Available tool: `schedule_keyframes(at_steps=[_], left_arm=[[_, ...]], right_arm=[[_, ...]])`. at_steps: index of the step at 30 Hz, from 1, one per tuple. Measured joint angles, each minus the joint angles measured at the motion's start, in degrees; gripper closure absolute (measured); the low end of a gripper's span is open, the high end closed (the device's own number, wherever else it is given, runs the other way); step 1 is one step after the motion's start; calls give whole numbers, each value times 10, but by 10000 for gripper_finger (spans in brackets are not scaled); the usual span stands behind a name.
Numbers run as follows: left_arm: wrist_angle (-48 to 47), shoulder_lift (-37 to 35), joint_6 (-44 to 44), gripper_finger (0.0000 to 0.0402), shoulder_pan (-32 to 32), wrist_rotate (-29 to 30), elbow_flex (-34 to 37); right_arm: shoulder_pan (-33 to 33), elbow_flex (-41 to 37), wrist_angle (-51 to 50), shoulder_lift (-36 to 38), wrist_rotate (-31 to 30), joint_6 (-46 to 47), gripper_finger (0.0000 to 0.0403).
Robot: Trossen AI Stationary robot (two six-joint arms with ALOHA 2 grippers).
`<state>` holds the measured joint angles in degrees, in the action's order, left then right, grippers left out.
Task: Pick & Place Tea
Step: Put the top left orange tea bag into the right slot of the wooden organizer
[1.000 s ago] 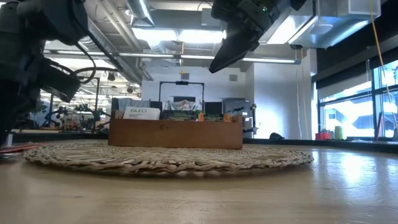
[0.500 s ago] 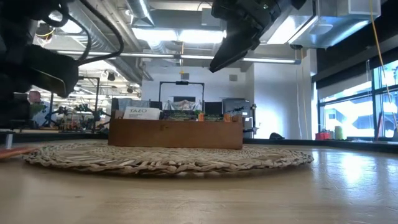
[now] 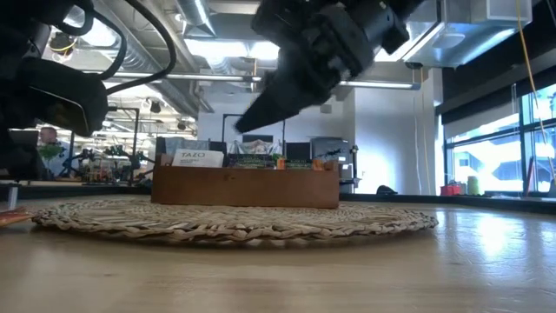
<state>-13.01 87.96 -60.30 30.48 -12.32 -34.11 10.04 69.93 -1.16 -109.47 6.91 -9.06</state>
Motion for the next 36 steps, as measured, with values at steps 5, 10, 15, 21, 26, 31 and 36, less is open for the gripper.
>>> schedule_keyframes(at_steps=[5,10,15,21,26,31,36], left_arm=[[0,0,6,309,0,2,0],[14,1,14,307,0,7,1],[19,1,15,311,-1,9,2],[20,1,15,313,-1,10,2],[20,1,14,316,-1,10,2],[20,1,13,318,-2,9,2],[23,2,15,319,-2,7,2]], right_arm=[[40,13,109,-61,-53,-123,246],[73,67,113,-121,-133,-219,246],[98,165,65,-191,-133,-267,246],[109,273,-24,-241,-135,-291,246],[109,332,-49,-271,-185,-303,246],[112,352,-59,-292,-212,-305,246],[123,352,-39,-306,-222,-311,246]])
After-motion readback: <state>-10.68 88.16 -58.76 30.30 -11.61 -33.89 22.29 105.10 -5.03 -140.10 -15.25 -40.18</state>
